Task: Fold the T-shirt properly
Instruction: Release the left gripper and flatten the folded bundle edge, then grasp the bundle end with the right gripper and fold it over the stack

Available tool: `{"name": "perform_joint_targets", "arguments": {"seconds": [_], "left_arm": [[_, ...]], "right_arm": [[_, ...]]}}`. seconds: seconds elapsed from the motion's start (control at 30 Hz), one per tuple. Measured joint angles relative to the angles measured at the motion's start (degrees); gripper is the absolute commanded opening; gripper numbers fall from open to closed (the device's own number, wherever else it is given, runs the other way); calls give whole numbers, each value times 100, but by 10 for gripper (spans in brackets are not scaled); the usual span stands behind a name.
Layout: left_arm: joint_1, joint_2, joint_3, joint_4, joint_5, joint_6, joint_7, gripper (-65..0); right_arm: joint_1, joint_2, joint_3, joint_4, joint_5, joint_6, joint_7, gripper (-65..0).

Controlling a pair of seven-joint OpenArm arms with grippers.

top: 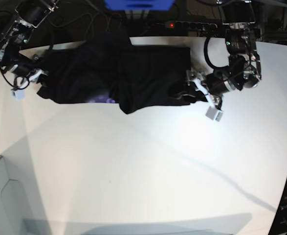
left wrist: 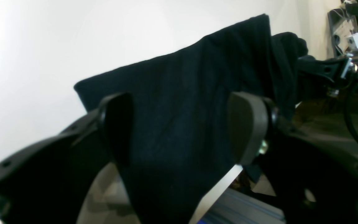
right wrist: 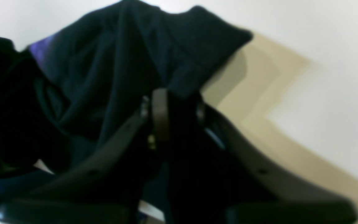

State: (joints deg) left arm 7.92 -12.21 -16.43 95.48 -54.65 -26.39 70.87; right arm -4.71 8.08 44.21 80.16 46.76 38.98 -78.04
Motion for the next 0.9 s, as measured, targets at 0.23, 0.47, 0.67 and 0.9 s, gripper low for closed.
{"name": "perform_joint_targets", "arguments": {"seconds": [0.23, 0.47, 0.67, 0.9], "left_arm": [[2, -87, -702, 48, -66, 0, 20, -298], [262, -310, -1211, 31, 37, 4, 0, -650], [752, -107, -1034, -105, 988, 50, -284, -628], [643, 380, 109, -994, 1858, -195, -1864, -650]], "right_arm": [[136, 9, -17, -133, 13, 2, 0, -650], [247, -17, -24, -142, -68, 4, -42, -650], [210, -72, -55, 396, -476, 22, -262, -650], [103, -302, -92, 1923, -509, 24, -258, -650]]}}
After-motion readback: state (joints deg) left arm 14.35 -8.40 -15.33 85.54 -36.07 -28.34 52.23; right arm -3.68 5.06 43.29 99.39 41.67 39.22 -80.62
